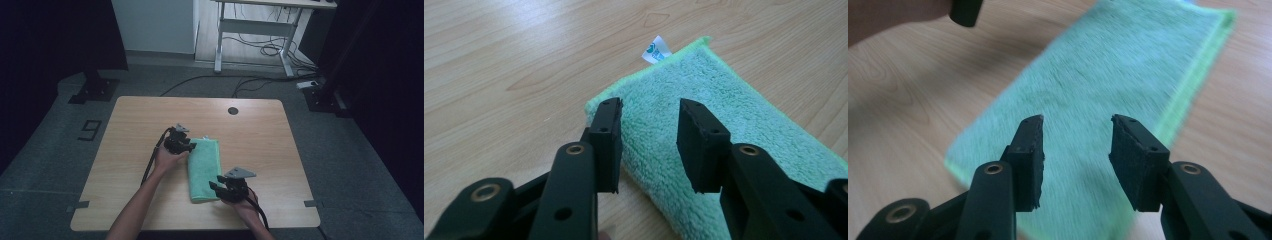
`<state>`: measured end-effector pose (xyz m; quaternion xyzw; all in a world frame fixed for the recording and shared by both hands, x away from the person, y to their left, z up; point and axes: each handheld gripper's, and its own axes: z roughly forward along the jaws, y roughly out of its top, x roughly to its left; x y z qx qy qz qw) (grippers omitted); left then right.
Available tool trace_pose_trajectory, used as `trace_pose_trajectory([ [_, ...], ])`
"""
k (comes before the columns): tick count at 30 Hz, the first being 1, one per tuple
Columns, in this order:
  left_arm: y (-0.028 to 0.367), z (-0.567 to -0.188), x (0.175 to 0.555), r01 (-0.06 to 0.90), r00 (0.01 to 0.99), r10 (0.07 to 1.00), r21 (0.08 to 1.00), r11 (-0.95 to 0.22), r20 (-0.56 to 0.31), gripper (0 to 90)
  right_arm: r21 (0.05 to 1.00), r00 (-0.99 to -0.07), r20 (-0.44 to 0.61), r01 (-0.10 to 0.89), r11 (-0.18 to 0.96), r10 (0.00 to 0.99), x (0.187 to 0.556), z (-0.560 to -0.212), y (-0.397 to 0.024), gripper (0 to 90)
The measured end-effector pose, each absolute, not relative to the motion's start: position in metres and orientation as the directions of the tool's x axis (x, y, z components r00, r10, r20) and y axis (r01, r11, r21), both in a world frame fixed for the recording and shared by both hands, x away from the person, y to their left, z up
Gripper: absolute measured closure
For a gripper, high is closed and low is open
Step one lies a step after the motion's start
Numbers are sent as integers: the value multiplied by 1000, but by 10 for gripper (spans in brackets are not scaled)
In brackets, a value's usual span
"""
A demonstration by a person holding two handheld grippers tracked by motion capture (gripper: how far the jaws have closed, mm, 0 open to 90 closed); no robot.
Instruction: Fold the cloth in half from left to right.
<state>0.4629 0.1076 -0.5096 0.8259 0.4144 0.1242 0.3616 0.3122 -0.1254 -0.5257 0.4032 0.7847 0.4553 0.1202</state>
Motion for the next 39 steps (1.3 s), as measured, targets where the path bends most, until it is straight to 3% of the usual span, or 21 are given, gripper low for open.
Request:
trace_pose_trajectory([
  [8,102,-520,470,604,633,769,677,-421,-87,734,803,-675,167,516,299,719,337,-528,-96,563],
  [17,104,-533,477,635,620,779,646,-423,-99,750,751,-678,118,539,382,725,338,-547,-87,573],
  [24,106,-535,478,639,618,778,649,-412,-115,756,748,-680,128,544,380,722,339,-546,-88,570],
  [39,110,-536,478,641,620,773,657,-396,-139,767,791,-717,113,484,375,688,399,-535,-55,559],
])
